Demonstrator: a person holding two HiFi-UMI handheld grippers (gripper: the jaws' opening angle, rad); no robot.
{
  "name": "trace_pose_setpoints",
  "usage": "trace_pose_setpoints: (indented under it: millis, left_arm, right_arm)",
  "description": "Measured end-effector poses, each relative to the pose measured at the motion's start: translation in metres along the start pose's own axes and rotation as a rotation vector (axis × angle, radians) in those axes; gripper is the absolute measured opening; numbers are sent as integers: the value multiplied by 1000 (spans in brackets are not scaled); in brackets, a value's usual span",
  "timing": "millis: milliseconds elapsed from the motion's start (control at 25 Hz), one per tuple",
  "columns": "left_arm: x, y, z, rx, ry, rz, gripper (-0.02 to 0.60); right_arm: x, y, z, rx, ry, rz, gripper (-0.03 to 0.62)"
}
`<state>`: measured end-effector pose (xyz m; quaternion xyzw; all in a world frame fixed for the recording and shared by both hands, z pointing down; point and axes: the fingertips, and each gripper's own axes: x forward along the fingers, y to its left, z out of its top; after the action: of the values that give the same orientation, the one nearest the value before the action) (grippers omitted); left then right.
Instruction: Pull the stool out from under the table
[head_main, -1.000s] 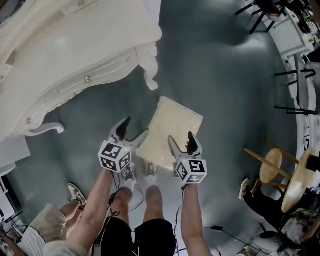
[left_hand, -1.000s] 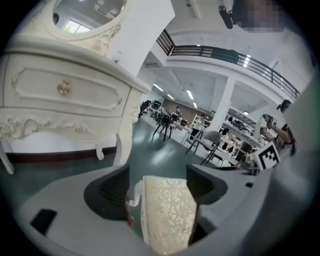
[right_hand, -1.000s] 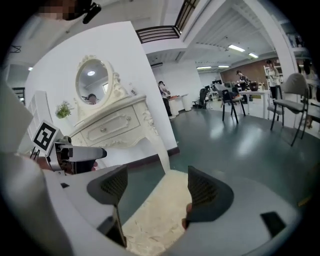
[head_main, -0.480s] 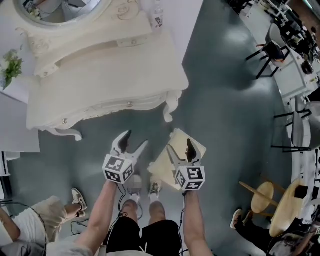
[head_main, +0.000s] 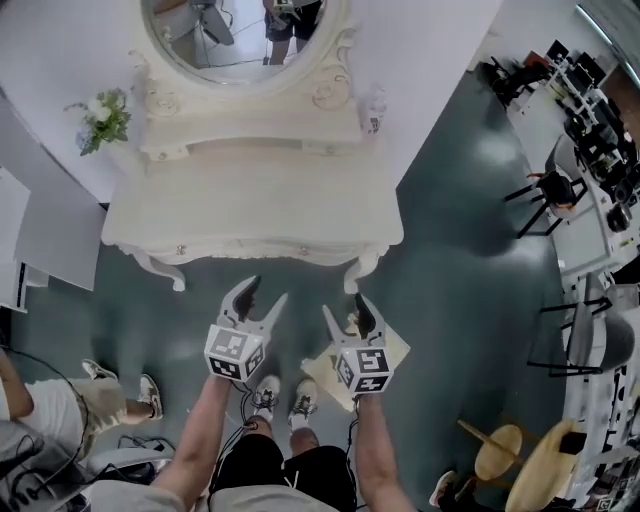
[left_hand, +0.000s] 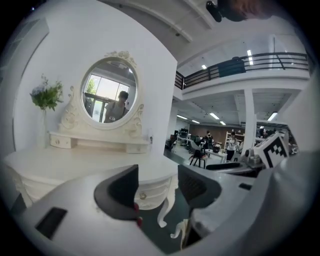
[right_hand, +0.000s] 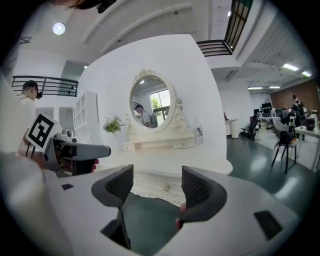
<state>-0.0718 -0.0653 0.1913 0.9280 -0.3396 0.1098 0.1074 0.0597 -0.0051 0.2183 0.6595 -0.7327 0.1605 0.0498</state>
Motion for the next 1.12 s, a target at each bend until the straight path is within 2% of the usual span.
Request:
trace_pose_setpoints:
  millis: [240, 360, 600, 800, 1120]
  left_arm:
    - [-42, 30, 48, 1, -56, 86, 216]
    - [-63, 43, 63, -9, -64, 127, 169]
    - [-103, 63, 100, 0, -99, 186, 126]
    - [-130, 73, 116, 13, -116, 217, 77]
    - [-159, 87, 129, 22, -134, 250, 51]
  right_arm:
    - [9, 49, 61, -75, -43, 59, 247]
    - [11, 76, 85, -94, -65, 93, 223]
    - [12, 121, 127, -132, -99, 136, 151]
    - [11, 146, 150, -147, -127, 156, 120]
    - [6, 174, 167, -195, -170, 160, 51]
